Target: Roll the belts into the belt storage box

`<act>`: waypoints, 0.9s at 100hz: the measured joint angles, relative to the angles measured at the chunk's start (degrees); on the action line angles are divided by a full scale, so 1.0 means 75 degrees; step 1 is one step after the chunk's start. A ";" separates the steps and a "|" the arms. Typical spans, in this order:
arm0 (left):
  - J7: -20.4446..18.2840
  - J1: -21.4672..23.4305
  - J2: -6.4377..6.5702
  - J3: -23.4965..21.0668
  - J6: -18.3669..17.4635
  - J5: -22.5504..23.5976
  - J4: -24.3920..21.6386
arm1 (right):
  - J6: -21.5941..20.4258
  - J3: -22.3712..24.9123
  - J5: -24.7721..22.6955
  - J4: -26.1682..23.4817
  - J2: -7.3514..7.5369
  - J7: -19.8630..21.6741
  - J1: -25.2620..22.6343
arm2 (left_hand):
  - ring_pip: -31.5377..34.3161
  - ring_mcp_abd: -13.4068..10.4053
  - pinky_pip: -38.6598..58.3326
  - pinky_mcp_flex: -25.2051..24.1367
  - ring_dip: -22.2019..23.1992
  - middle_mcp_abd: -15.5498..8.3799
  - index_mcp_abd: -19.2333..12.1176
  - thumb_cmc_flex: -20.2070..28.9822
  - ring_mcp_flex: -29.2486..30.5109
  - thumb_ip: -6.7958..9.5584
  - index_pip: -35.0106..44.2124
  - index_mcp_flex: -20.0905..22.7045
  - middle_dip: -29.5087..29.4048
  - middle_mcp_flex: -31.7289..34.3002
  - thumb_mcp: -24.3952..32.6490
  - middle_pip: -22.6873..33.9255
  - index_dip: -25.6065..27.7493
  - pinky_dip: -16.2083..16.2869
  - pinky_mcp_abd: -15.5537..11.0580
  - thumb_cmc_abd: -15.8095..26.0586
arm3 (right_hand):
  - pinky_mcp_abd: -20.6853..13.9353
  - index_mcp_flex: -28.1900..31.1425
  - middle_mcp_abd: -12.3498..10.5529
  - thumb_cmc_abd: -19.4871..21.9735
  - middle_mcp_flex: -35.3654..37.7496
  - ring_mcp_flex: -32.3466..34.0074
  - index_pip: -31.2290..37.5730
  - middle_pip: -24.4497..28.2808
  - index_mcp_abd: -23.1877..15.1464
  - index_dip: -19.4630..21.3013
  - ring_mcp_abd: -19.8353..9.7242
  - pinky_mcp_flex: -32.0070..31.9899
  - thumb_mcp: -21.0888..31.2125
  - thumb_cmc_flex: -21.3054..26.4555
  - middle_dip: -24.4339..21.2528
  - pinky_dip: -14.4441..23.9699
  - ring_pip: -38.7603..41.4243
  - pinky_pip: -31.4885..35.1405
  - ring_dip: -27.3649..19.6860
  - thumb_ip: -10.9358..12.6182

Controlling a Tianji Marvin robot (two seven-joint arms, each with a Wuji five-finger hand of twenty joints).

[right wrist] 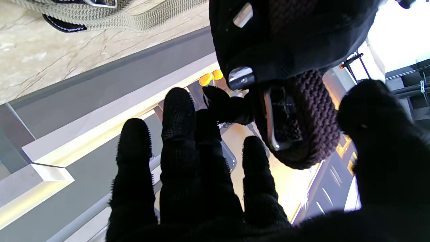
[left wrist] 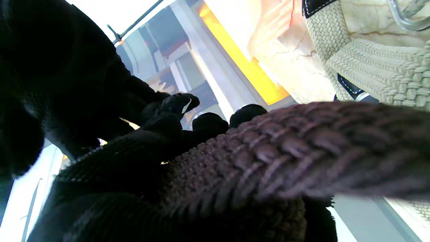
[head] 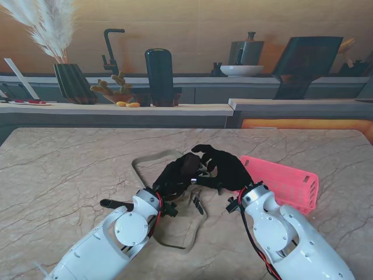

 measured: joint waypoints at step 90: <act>-0.0128 -0.0053 0.0131 0.0068 -0.0047 0.0055 0.0174 | 0.0192 -0.0688 0.1366 0.0715 -0.0104 0.0125 0.0786 | -0.0206 0.0299 -0.0508 -0.0384 -0.0085 0.0104 0.0306 -0.0599 -0.0349 0.0000 0.0997 0.0547 -0.0189 -0.0334 -0.0186 -0.0477 -0.0303 -0.0182 0.0000 0.0004 | -0.0009 0.3175 0.0739 -0.0460 0.2806 0.2357 0.2575 -0.0570 -0.1354 -0.1912 0.0126 0.0861 0.1424 0.1366 -0.0428 -0.0024 0.0829 0.0984 0.0209 -0.0994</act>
